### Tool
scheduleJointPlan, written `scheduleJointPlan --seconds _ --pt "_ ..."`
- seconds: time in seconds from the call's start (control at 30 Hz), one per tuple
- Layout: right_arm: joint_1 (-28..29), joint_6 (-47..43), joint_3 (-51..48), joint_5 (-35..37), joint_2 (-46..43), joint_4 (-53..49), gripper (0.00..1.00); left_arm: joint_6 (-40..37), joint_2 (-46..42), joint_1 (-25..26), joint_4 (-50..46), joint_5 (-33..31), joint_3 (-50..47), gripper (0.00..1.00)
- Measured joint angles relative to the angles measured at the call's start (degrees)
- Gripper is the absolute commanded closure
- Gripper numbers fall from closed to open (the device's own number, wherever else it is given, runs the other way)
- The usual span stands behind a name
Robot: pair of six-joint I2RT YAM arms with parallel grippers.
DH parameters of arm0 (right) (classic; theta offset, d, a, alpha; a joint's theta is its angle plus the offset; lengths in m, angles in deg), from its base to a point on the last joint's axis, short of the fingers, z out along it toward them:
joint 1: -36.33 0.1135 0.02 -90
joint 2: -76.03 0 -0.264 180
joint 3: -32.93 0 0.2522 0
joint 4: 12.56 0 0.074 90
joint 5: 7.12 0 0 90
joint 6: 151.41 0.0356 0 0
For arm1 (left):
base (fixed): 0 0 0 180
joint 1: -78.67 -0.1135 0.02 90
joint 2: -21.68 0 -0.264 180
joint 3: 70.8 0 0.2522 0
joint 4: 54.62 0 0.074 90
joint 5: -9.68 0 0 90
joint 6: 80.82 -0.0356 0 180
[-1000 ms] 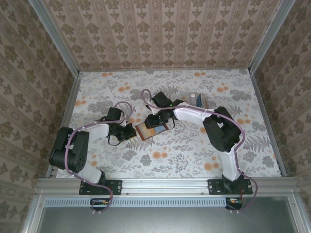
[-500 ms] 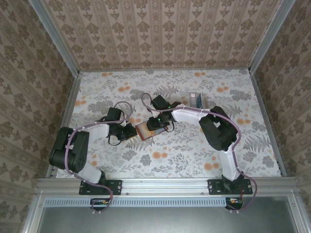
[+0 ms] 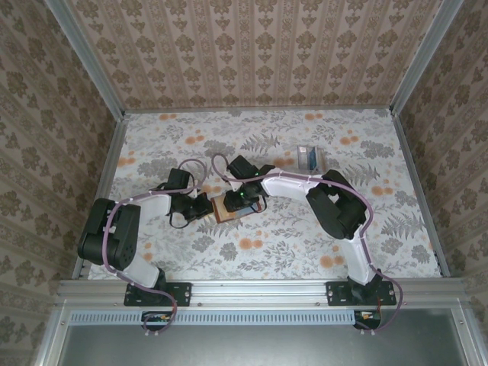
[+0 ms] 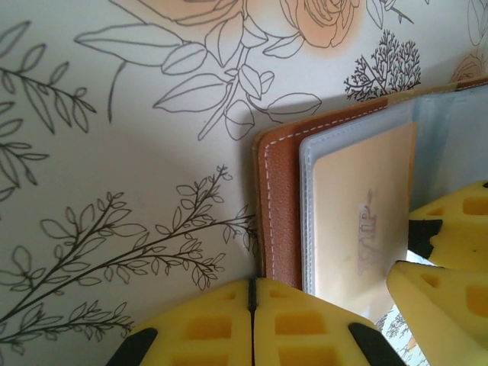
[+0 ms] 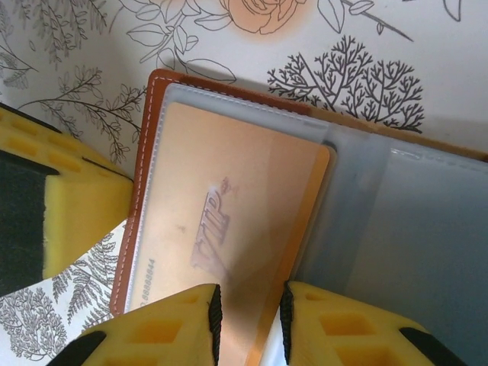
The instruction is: Put the credit cards into the card holder
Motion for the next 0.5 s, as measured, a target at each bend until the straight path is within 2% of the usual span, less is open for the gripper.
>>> scheduleJointPlan --seconds 0.27,0.5 --pt "0.79 0.0 0.31 1.68 -0.37 -0.72 0.64 -0.15 -0.5 -0.33 -0.59 -0.09 0.04 0.84" --pt "-0.28 -0.76 -4.09 6.1 -7.8 -2.25 0.61 -0.5 -3.52 -2.25 -2.05 -0.24 0.04 0.68"
